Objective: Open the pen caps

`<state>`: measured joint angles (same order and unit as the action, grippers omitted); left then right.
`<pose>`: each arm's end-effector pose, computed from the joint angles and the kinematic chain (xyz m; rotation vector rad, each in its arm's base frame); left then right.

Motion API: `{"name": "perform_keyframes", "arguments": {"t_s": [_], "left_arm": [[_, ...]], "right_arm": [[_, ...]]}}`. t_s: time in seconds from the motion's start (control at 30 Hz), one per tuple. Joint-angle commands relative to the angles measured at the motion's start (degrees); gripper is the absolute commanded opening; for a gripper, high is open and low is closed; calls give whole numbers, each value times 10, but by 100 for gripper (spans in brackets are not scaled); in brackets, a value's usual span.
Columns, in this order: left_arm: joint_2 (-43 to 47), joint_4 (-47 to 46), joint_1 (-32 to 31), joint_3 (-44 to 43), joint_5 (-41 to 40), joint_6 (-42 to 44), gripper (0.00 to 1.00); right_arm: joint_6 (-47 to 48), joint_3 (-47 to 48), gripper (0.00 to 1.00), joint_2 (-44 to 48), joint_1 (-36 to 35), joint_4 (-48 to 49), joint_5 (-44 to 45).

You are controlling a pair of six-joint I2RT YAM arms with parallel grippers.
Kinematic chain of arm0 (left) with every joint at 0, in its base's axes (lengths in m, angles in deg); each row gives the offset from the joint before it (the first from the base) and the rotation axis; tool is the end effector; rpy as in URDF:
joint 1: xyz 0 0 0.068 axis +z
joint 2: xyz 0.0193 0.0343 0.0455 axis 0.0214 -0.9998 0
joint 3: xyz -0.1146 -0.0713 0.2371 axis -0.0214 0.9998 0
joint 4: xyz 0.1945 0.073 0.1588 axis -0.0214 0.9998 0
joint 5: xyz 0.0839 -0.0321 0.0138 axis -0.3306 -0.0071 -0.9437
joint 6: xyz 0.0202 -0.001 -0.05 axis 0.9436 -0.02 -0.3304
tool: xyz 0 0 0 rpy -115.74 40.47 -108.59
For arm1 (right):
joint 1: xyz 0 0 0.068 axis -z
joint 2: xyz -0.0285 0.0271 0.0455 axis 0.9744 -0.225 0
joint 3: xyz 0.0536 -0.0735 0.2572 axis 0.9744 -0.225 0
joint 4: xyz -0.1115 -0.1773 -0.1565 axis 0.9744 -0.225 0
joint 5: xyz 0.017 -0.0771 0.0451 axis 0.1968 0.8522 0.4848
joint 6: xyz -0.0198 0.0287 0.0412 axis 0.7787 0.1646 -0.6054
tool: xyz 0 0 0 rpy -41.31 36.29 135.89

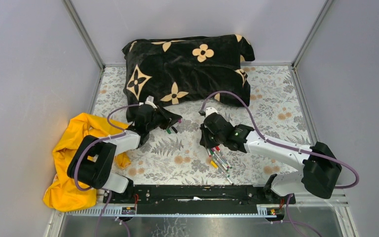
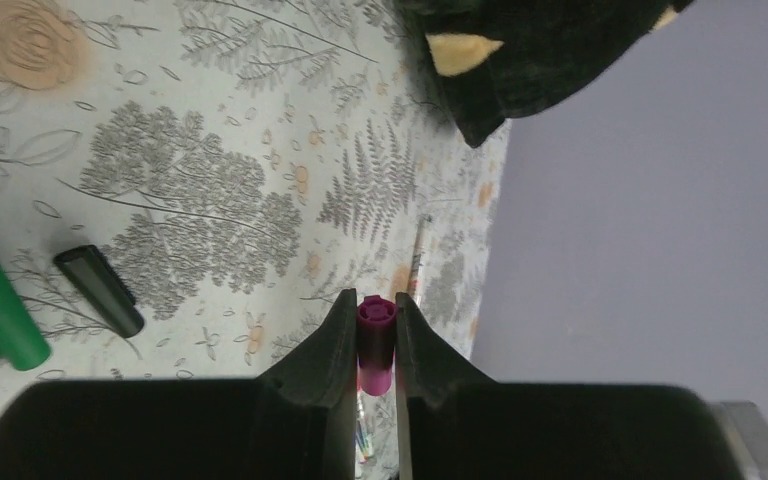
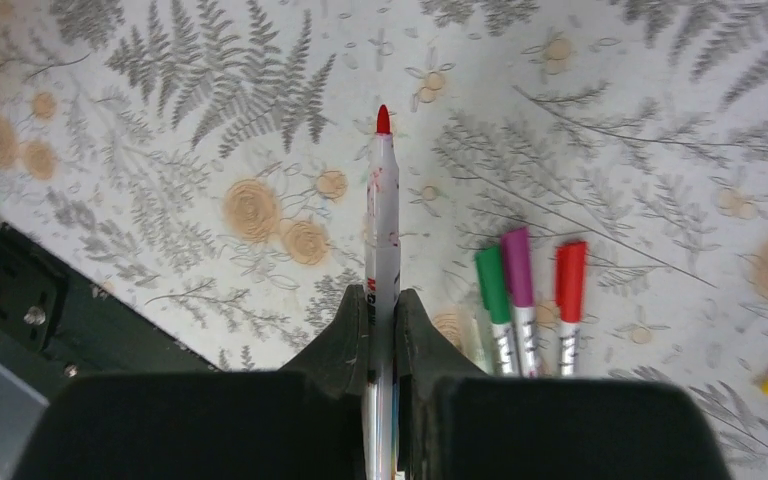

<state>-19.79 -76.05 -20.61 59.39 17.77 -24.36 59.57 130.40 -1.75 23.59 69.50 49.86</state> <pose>0.2630 -0.1055 0.1722 -0.7028 2.0870 -1.3047 0.1773 0.2350 0.2411 -0.5361 2.3400 0.6099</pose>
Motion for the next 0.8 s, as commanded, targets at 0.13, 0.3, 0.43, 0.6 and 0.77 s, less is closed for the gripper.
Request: {"name": "perform_keyframes", "arguments": {"t_s": [0.13,0.3,0.43,0.6,0.77], "left_arm": [[59,250,2,-61,-147,133,2],[58,328,2,-63,-222,145,6],[43,347,2,-56,-249,149,9],[19,350,2,-53,-266,147,12],[-2,342,2,-49,-269,146,14]], "right_arm": [[-4,41,0,40,11,-95,156],[-2,40,0,36,49,-129,187],[3,31,0,36,78,-143,197],[16,26,0,20,116,-149,200],[23,26,0,-11,132,-144,202]]}}
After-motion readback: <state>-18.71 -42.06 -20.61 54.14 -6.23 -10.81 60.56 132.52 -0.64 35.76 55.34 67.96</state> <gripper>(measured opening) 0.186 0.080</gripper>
